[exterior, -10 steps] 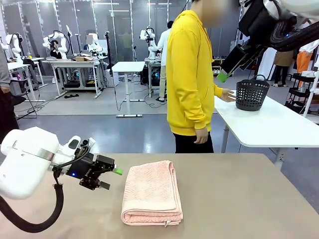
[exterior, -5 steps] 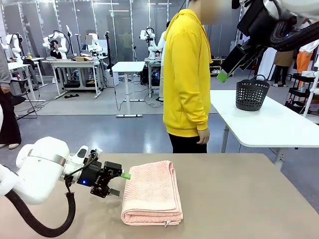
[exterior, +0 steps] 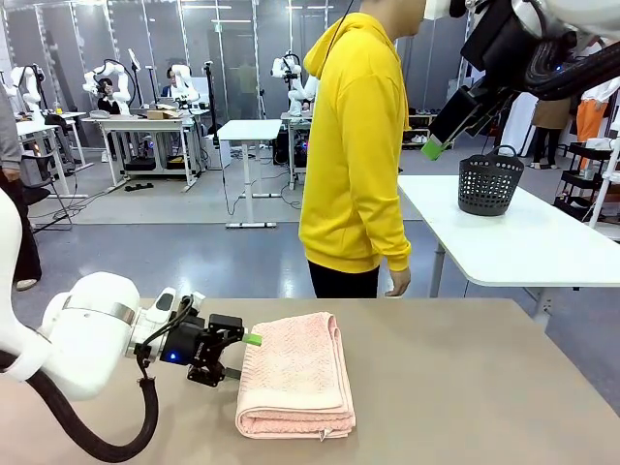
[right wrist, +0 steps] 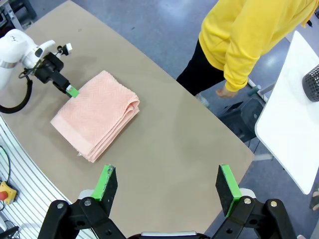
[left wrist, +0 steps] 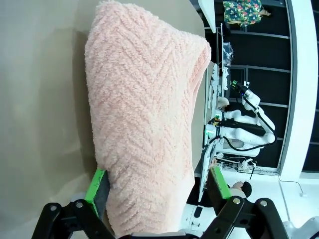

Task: Fold the towel.
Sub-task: Pick up the 100 cm Hotel Towel and place it on the left side of the table.

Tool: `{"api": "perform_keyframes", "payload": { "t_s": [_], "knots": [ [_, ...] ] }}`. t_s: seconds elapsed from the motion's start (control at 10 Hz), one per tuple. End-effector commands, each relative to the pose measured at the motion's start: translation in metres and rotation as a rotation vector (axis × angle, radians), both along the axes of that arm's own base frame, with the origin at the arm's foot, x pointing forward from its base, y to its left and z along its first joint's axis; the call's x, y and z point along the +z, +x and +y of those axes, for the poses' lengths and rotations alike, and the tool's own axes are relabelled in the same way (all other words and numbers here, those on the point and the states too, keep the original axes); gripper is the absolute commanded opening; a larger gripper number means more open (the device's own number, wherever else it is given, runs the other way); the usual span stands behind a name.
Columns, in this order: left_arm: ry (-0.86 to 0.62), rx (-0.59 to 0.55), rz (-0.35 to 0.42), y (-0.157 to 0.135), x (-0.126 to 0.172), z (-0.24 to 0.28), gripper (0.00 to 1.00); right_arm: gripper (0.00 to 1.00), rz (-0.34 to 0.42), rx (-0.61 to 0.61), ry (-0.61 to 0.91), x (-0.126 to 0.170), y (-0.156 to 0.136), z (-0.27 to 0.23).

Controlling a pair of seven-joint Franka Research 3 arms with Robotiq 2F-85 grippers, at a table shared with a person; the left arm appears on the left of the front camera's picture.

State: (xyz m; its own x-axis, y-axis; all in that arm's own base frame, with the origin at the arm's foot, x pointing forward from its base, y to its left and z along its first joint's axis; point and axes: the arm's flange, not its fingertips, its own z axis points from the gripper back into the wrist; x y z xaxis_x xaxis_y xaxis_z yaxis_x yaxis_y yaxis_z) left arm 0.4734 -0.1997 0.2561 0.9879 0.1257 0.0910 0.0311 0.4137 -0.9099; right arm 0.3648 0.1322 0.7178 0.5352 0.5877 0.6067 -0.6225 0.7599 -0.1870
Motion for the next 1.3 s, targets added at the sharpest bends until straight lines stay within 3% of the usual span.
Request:
{"api": "perform_keyframes", "payload": {
  "t_s": [0.0,0.3,0.4,0.5,0.6,0.7,1.2],
  "knots": [
    [-0.007,0.019,-0.008,0.0076,-0.0090,-0.0064,1.00,1.00,0.004,-0.005,-0.006,0.0010,-0.0016,0.0001],
    [0.007,0.007,0.007,0.0109,-0.0133,-0.0123,1.00,1.00,0.004,-0.005,-0.006,0.0010,-0.0016,0.0001],
    [0.001,0.009,0.003,0.0114,-0.0125,-0.0129,0.87,1.00,0.004,-0.005,-0.006,0.0010,-0.0016,0.0001],
    [0.006,0.007,-0.005,0.0110,-0.0117,-0.0134,0.40,1.00,0.004,-0.005,-0.006,0.0010,-0.0016,0.0001],
    [0.011,0.010,-0.003,0.0106,-0.0119,-0.0134,0.28,1.00,0.004,-0.005,-0.006,0.0010,-0.0016,0.0001],
    [0.014,0.012,-0.002,0.0101,-0.0118,-0.0130,0.00,1.00,0.004,-0.005,-0.006,0.0010,-0.0016,0.0001],
    [0.034,0.009,-0.018,0.0079,-0.0106,-0.0125,0.00,1.00,0.004,-0.005,-0.006,0.0010,-0.0016,0.0001]
  ]
}}
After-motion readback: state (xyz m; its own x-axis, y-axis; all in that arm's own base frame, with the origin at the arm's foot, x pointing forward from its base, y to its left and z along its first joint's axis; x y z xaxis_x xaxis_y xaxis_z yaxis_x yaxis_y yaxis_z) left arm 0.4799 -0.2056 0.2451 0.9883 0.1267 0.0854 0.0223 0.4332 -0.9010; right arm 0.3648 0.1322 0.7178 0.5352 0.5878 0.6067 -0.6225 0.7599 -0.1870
